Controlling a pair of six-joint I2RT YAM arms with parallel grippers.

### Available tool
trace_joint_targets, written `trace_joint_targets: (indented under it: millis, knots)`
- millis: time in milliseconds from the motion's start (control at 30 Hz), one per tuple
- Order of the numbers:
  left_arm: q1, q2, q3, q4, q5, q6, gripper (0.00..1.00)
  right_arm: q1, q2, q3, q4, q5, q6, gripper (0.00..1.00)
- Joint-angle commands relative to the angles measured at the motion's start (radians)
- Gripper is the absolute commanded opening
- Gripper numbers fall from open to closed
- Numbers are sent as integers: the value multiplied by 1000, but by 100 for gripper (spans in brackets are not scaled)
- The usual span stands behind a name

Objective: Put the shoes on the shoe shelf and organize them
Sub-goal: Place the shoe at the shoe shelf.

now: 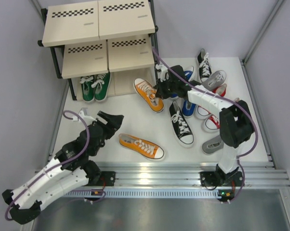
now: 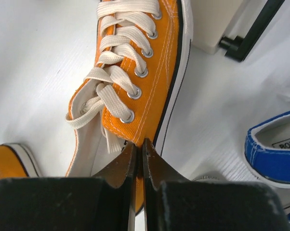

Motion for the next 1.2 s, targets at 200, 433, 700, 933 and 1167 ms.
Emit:
trace_joint_targets:
  millis: [200,433,700,933,1167]
  knots:
    - [-3,105,20,-57,38,15,81,44,88,193,231,152,29,0]
    - [-3,116,24,-57,40,32,82,81,185,295,308,269,69,0]
    - [-3,80,-1,-57,56,19,82,106,299,421,359,408,121,0]
    - [-3,65,-15,-56,70,4,82,106,372,471,379,493,147,0]
    - [-3,62,-19,-56,78,-5,82,106,398,470,382,502,172,18]
